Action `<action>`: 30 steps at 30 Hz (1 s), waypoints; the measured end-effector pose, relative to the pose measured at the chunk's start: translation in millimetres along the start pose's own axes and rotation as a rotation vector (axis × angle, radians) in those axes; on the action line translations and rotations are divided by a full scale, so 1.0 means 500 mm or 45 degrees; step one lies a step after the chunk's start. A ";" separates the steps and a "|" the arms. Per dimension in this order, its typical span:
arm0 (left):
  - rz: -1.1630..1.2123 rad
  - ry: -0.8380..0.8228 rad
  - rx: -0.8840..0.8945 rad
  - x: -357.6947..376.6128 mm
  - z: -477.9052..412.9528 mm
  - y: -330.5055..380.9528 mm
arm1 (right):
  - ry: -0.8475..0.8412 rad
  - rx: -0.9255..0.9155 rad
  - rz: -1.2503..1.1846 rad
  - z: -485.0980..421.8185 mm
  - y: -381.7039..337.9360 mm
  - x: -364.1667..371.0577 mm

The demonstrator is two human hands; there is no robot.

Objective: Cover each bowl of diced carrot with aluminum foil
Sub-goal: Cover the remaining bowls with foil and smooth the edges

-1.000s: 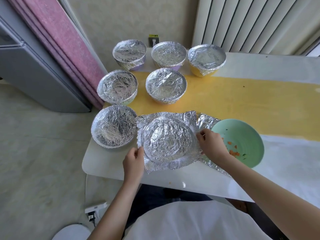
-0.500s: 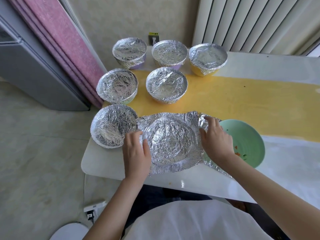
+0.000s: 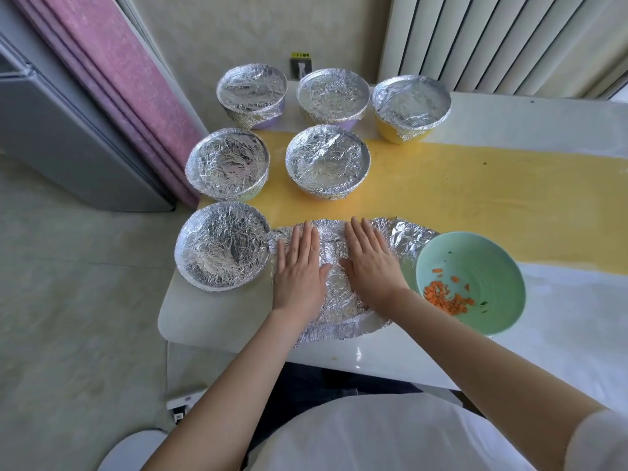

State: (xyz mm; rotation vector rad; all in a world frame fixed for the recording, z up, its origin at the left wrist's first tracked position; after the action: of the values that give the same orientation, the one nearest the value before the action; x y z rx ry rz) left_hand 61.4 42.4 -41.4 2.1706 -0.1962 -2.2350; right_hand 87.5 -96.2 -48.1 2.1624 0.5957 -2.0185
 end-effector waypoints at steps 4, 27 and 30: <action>0.019 0.047 0.000 0.006 0.004 -0.006 | -0.040 -0.026 -0.113 0.001 0.014 0.000; 1.321 0.227 -0.614 0.042 0.004 -0.045 | 0.105 0.663 -0.976 0.000 0.046 0.009; 1.342 0.239 -0.639 0.044 0.004 -0.044 | 0.097 0.674 -0.944 -0.002 0.046 0.012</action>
State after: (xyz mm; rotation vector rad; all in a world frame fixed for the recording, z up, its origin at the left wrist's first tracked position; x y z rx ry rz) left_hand 60.3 62.2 -65.6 1.4468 -0.5420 -1.2936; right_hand 96.8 -115.6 -57.8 2.5757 1.1135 -2.7176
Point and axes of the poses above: each hand's wrist, its own z-axis away from the middle knuckle, its own x-axis out of the palm, y = z × x, the point moved 2 cm from there along -z, towards the middle knuckle, and after that the axes turned 8 degrees about y, right-handed, at the moved point
